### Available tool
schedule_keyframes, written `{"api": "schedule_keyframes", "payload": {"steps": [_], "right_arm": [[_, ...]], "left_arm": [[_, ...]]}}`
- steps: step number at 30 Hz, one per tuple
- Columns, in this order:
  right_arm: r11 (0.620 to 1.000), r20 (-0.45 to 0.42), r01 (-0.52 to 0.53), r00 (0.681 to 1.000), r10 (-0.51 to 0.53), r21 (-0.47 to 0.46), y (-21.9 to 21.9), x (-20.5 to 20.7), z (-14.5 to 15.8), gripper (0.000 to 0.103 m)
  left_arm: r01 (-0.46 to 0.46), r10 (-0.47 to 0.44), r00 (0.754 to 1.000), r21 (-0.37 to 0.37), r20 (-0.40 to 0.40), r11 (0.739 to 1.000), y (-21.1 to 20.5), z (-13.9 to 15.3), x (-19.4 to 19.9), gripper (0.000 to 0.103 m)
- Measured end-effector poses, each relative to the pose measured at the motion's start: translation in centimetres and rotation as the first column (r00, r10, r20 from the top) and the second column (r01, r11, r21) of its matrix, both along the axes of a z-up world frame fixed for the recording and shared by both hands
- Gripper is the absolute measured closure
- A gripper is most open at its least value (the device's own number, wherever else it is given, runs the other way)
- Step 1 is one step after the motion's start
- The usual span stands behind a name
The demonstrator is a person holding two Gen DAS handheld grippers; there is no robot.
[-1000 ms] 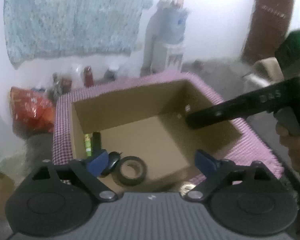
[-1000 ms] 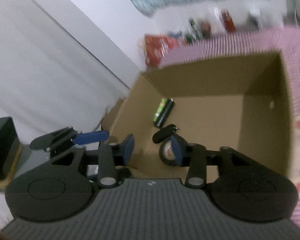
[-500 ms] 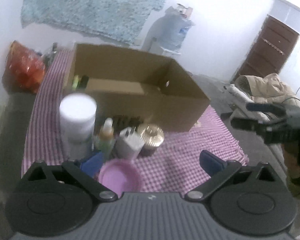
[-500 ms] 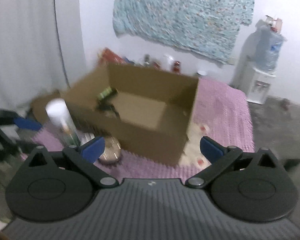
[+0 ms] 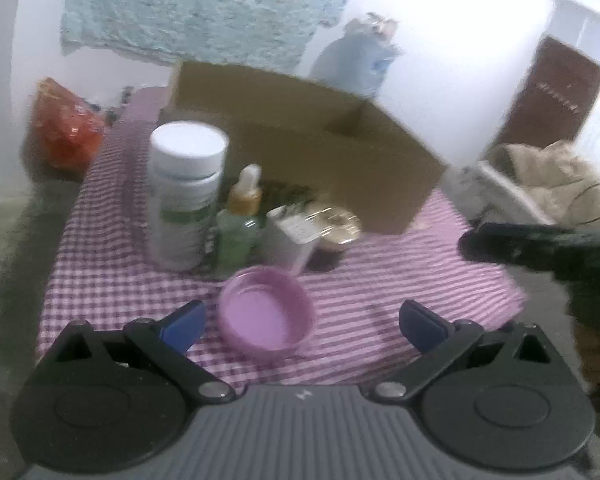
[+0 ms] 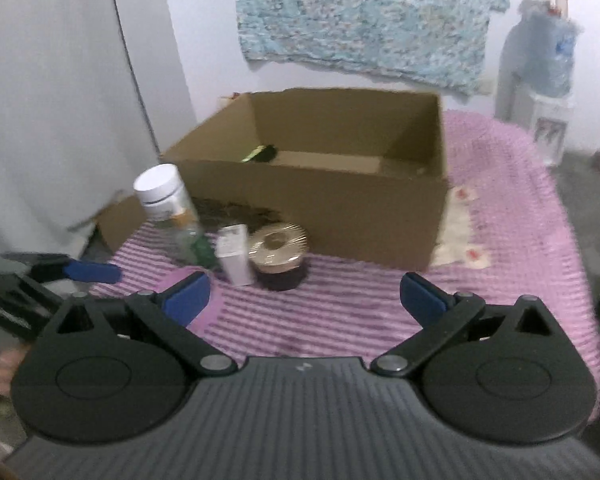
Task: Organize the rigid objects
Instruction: 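Withdraw the right gripper from the box toward the pink plastic lid, then close the right gripper on the rim of the pink lid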
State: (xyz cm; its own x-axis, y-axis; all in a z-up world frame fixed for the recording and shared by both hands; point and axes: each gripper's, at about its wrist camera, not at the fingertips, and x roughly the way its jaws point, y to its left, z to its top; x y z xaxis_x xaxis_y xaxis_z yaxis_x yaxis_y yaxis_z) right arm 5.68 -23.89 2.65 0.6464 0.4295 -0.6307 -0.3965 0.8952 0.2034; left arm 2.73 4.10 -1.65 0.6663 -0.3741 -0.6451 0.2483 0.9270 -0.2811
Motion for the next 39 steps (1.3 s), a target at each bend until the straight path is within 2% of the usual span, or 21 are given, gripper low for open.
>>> {"api": "schedule_keyframes", "payload": {"steps": [2,8,12,15,17,18,20,23,26,31,39], "right_arm": [[0.999,-0.019,-0.001,1.0,0.002,0.049,0.7,0.4,-0.6,0.001],[0.985,-0.104,-0.03,0.993,0.047,0.168,3.1,2.2,-2.7,0.002],[0.984,-0.144,-0.047,0.987,0.072,0.17,4.8,3.3,-4.1,0.005],[0.984,-0.178,-0.058,0.98,0.088,0.171,5.9,3.9,-5.0,0.015],[0.983,-0.206,-0.066,0.973,0.101,0.17,6.5,4.3,-5.6,0.027],[0.984,-0.217,-0.07,0.97,0.106,0.167,6.9,4.4,-6.0,0.028],[0.984,-0.235,-0.083,0.965,0.119,0.16,7.5,4.7,-6.5,0.038],[0.984,-0.25,-0.101,0.959,0.135,0.144,8.5,5.0,-7.2,0.051],[0.984,-0.265,-0.113,0.953,0.146,0.136,9.1,5.3,-7.8,0.058],[0.982,-0.273,-0.124,0.949,0.159,0.139,9.3,5.5,-8.4,0.076],[0.99,-0.277,-0.068,0.955,0.101,0.126,6.2,4.8,-8.1,0.079]], "left_arm": [[-0.019,0.019,1.0,0.041,0.004,0.999,-0.2,-0.6,0.2,0.0],[-0.003,0.0,1.0,0.147,0.024,0.989,-1.2,-1.4,0.8,0.0],[0.017,-0.024,0.999,0.217,0.028,0.976,-2.1,-2.0,1.2,0.0],[0.036,-0.043,0.999,0.237,0.026,0.971,-2.7,-2.5,1.5,0.001],[0.045,-0.053,0.998,0.248,0.026,0.968,-2.9,-2.7,1.6,0.004],[0.049,-0.057,0.998,0.251,0.025,0.967,-3.1,-2.8,1.6,0.006],[0.056,-0.063,0.998,0.259,0.019,0.964,-3.4,-3.1,1.8,0.009],[0.057,-0.062,0.998,0.269,0.009,0.961,-3.7,-3.4,2.0,0.02],[0.046,-0.048,0.999,0.275,0.001,0.96,-3.8,-3.6,2.3,0.028],[0.023,-0.021,1.0,0.236,-0.01,0.972,-3.6,-3.4,2.5,0.031],[0.097,-0.1,0.995,0.212,0.002,0.972,-6.0,-3.3,2.6,0.031]]}}
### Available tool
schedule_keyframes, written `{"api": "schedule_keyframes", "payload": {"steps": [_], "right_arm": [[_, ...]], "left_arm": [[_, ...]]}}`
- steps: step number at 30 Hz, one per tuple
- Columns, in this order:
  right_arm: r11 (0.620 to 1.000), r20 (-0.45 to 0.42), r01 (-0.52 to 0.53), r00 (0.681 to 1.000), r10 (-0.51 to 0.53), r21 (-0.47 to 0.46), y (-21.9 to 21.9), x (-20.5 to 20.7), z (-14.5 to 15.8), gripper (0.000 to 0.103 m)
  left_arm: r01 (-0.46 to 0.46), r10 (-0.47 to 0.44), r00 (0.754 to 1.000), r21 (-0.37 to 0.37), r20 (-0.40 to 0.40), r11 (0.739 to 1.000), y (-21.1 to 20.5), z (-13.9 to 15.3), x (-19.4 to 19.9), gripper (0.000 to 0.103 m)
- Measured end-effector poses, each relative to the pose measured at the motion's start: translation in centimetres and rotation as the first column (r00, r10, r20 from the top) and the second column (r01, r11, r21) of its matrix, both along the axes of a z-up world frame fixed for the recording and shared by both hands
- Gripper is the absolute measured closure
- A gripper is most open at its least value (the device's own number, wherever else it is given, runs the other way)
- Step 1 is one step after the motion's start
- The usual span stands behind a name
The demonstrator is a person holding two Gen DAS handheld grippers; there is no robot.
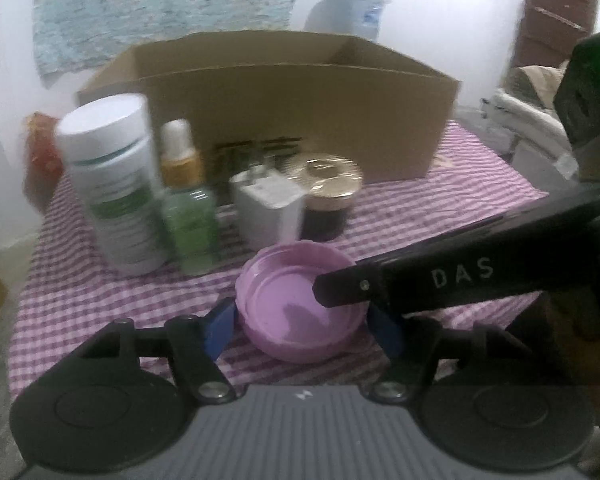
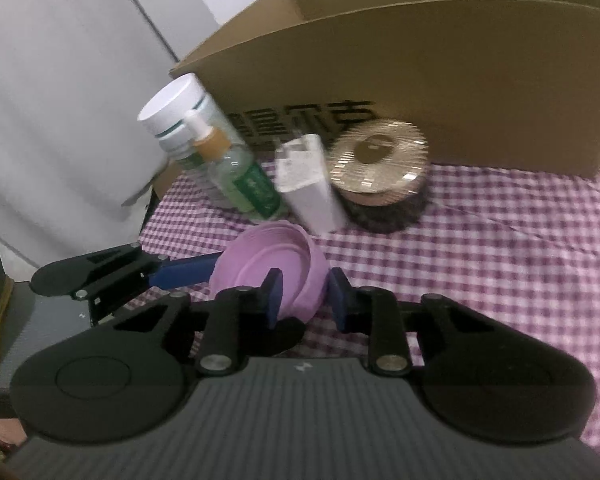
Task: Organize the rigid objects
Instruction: 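Close the right gripper on the rim of the pink lid, then lift the pink lid with the right gripper and carry it into the box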
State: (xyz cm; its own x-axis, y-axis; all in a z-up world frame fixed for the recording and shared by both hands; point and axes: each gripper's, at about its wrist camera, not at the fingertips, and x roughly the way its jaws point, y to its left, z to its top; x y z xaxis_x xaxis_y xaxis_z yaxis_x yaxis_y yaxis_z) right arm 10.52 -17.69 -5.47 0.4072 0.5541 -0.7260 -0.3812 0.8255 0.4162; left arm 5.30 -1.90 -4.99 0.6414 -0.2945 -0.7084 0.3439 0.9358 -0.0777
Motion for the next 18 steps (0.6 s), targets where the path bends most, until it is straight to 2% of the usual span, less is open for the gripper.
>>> {"api": "schedule_keyframes", "payload": {"steps": [6,18], "right_arm": [[0.998,-0.01,0.068,0.998,-0.068,-0.002,-3.1,-0.7,0.3,0.079],[0.998,-0.003,0.066,0.998,-0.066,0.007,-3.6,-0.2,0.3,0.079]], "left_arm": [[0.078,-0.078,0.997,0.025,0.006,0.997,-2.5,-0.2,0.0,0.03],[0.075,-0.075,0.997,0.053,-0.005,0.996,-3.3,-0.9,1.1,0.027]]}}
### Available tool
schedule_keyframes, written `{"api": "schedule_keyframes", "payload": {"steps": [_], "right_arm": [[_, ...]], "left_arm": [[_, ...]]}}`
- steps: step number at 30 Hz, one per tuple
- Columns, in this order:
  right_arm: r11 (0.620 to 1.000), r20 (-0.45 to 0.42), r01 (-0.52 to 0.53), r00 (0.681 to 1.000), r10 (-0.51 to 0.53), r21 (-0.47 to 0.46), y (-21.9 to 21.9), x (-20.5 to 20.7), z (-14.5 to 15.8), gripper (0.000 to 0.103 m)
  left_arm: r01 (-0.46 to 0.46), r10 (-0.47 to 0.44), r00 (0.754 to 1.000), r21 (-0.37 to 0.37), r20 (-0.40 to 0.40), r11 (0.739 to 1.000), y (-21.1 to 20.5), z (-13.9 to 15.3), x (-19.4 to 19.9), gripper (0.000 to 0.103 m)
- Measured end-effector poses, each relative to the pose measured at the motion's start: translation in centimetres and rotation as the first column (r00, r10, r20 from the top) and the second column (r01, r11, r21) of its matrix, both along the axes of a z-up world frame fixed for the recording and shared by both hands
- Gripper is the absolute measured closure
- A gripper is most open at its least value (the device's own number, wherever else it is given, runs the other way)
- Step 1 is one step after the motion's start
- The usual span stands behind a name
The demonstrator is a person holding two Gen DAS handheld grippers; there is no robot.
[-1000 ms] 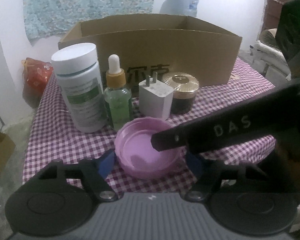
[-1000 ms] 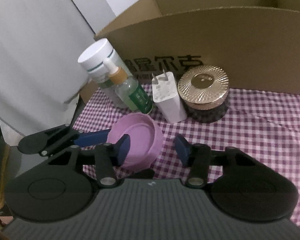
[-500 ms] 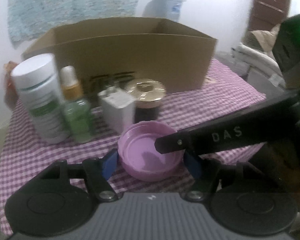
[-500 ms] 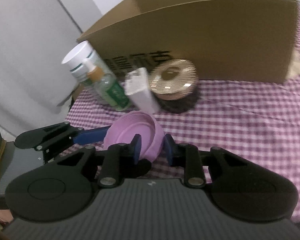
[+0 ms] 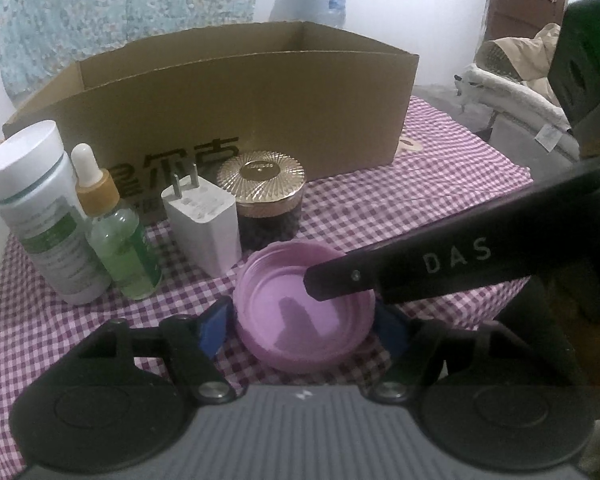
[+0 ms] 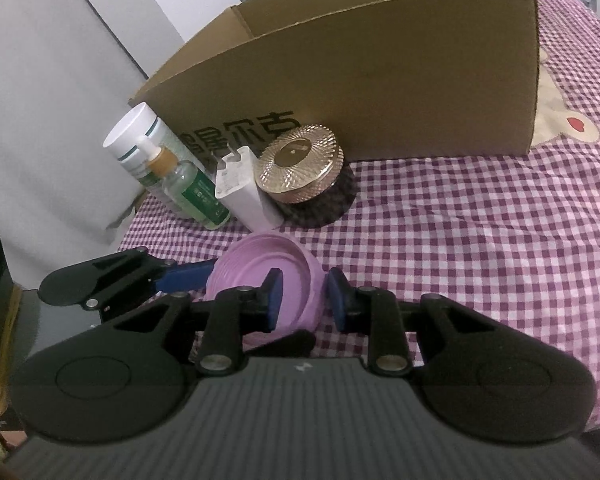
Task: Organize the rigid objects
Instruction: 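Lift the pink lid with the right gripper and carry it into the box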
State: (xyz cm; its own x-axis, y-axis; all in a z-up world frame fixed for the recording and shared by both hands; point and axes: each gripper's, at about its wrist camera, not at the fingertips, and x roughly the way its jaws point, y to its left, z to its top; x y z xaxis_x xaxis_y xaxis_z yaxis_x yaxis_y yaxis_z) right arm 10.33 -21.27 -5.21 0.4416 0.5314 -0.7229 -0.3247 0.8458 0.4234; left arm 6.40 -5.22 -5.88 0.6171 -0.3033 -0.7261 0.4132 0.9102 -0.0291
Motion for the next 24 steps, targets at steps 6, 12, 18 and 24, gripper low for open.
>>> {"api": "schedule_keyframes", "payload": {"steps": [6,12,18,24], "right_arm": [[1.0,0.016,-0.002,1.0,0.003,-0.021,0.4,0.0,0.0,0.082],[1.0,0.028,-0.005,1.0,0.005,-0.007,0.4,-0.8,1.0,0.084],[1.0,0.141,-0.023,0.99,0.024,-0.01,0.9,-2.1,4.8,0.084],[0.998,0.269,-0.068,0.961,0.067,-0.004,1.7,-0.8,9.5,0.084]], "left_arm": [[-0.006,0.006,1.0,0.012,0.01,1.0,-0.2,0.2,-0.2,0.027],[-0.011,0.009,0.997,0.026,0.083,1.0,-0.3,2.0,-1.4,0.027],[-0.006,-0.009,0.978,0.071,0.21,0.997,-0.4,5.9,-2.8,0.027],[-0.011,-0.035,0.943,0.134,0.332,0.991,-0.3,10.4,-1.6,0.027]]}}
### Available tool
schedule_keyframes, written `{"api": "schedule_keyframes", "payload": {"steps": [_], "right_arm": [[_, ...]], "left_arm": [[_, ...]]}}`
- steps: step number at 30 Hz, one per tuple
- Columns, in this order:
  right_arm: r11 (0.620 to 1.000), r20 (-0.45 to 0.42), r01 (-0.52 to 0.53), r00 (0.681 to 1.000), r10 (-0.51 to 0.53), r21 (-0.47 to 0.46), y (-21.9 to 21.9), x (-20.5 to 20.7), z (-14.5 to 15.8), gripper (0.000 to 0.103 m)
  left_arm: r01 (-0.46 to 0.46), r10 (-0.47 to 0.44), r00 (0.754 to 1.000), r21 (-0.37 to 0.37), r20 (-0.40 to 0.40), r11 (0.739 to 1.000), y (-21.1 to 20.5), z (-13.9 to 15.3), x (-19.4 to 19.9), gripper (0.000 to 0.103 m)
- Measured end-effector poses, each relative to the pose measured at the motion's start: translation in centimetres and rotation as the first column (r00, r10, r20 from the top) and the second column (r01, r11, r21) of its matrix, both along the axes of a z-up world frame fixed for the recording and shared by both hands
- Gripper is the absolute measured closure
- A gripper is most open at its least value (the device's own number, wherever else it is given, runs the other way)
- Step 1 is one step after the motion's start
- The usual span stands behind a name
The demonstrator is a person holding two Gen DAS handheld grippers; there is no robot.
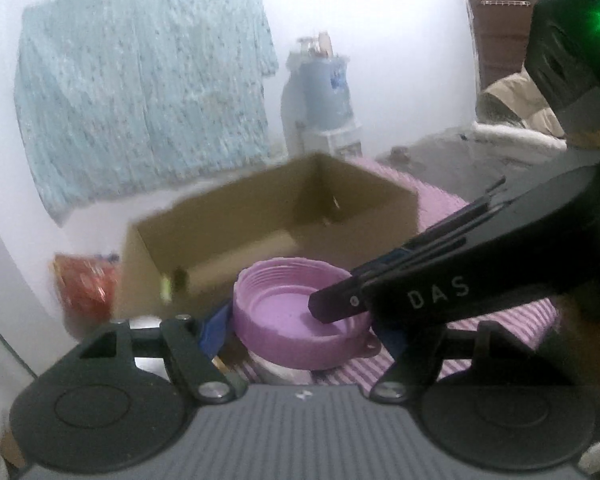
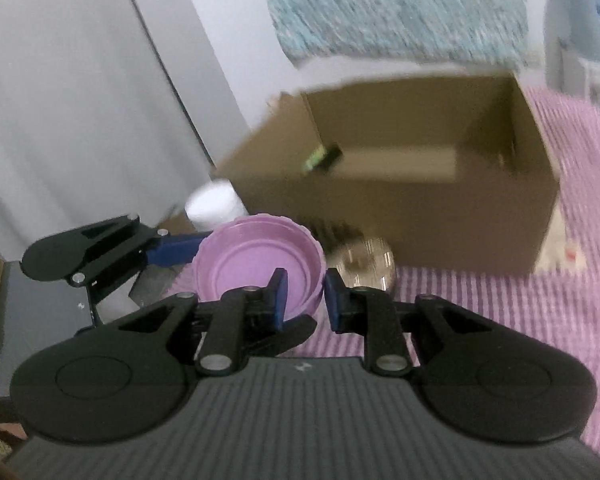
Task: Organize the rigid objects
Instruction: 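Lift the pink lid with the right gripper and carry it into the box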
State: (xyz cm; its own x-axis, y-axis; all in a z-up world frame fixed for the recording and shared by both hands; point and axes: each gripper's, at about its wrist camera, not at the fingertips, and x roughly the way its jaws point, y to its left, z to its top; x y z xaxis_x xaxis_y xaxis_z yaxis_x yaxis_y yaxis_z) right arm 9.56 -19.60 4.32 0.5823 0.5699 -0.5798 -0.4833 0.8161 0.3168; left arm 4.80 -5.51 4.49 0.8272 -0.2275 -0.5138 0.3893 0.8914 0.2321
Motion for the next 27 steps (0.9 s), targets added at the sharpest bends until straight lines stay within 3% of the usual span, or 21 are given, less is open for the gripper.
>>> {"api": "schedule_keyframes", "payload": {"steps": [5,10,17,27], "right_arm": [[0.999,0.045,-0.042,0.998,0.043,-0.011,0.8,4.2,3.4,0.084],[0.998,-0.047,-0.06,0.997,0.059,-0.013,1.6,11.1,4.4,0.084],[0.998,-0.247,-0.057,0.967,0.054,-0.008,4.2,21.1,2.5,0.084],[0.996,-0.389,-0.058,0.921,0.028,-0.068,6.9,29.5,-2.6,0.084]], "left_arm": [[0.014,-0.014,1.0,0.008,0.005,1.0,0.5,2.9,4.5,0.027],[0.026,-0.028,0.988,-0.014,-0.15,1.0,1.5,4.0,12.1,0.027],[0.004,0.017,0.93,0.056,-0.367,0.998,1.6,2.0,22.2,0.027],[-0.039,0.106,0.849,0.138,-0.518,0.99,1.2,-2.2,29.4,0.027]]}}
